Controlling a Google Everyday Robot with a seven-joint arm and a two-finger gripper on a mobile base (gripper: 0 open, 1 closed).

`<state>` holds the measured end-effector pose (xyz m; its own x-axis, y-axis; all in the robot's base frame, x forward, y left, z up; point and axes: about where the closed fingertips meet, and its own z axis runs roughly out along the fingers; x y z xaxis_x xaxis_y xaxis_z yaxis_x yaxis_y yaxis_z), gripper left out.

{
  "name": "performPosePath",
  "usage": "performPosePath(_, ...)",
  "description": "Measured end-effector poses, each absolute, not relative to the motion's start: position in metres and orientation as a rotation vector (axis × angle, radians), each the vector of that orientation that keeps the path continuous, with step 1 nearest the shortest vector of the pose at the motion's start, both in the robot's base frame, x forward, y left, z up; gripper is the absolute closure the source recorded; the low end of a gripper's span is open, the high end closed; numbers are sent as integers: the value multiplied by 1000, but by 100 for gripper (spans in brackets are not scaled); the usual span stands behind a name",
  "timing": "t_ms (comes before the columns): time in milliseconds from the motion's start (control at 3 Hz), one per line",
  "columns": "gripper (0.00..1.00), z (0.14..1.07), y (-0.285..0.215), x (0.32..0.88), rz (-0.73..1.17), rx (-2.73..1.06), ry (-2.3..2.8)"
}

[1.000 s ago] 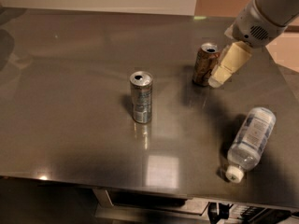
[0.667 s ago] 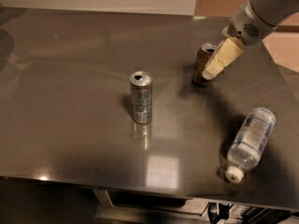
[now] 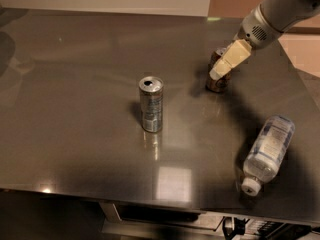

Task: Move orange can near redbull can

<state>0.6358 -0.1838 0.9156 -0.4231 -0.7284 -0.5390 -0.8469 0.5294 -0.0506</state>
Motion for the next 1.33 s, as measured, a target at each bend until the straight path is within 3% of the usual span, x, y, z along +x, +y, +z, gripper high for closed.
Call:
performPosePath(333,15,908,-183,642,321,-1263,2290)
performPosePath(1333,85,917,-159,628,442,-1338,2232)
